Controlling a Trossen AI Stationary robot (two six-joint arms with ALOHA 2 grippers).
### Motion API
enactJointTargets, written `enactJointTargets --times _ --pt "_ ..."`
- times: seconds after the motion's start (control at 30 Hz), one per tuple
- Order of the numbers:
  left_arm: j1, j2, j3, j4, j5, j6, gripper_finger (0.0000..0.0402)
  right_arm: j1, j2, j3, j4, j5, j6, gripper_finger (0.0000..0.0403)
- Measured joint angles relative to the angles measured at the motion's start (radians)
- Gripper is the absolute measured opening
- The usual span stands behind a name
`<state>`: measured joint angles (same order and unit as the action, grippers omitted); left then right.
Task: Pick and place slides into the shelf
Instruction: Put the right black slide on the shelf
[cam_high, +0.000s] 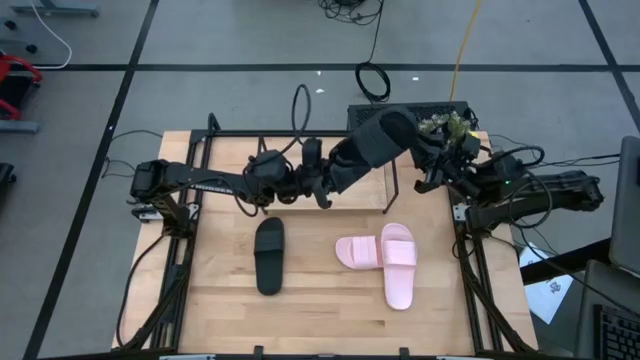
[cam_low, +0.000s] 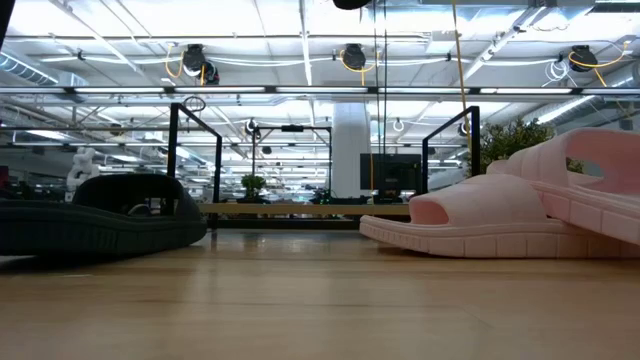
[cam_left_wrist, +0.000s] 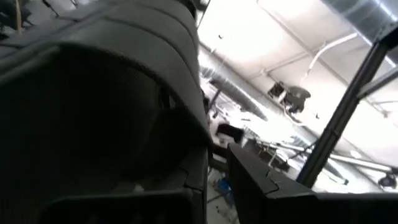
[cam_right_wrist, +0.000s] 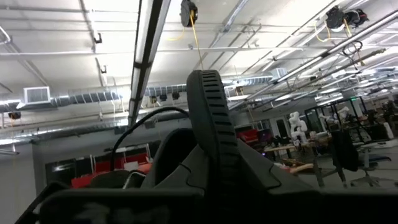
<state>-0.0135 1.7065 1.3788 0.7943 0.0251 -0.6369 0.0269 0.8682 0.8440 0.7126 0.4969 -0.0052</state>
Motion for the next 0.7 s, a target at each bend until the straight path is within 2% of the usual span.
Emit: enactJointTargets --times 0.2,0.4,0.53,0.7 --pt "-0.019 -0.007 0.002 0.039 0.136 0.066 0.0047 -0.003 -0.062 0.000 -0.092 0.129 -0.010 0.0032" --pt "-0.044 -0.032 0.001 0.013 0.173 0.256 0.0047 -0.003 -0.098 0.000 -0.128 0.096 0.015 0.0032" --pt "-0.043 -0.075 0.001 -0.156 0.120 0.416 0.0047 -0.002 -0.097 0.000 -0.185 0.061 0.084 0.0032" --pt "-0.053 -0.144 0.001 -0.401 -0.046 0.602 0.0047 -0.002 -0.084 0.000 -0.226 -0.004 0.211 0.0032"
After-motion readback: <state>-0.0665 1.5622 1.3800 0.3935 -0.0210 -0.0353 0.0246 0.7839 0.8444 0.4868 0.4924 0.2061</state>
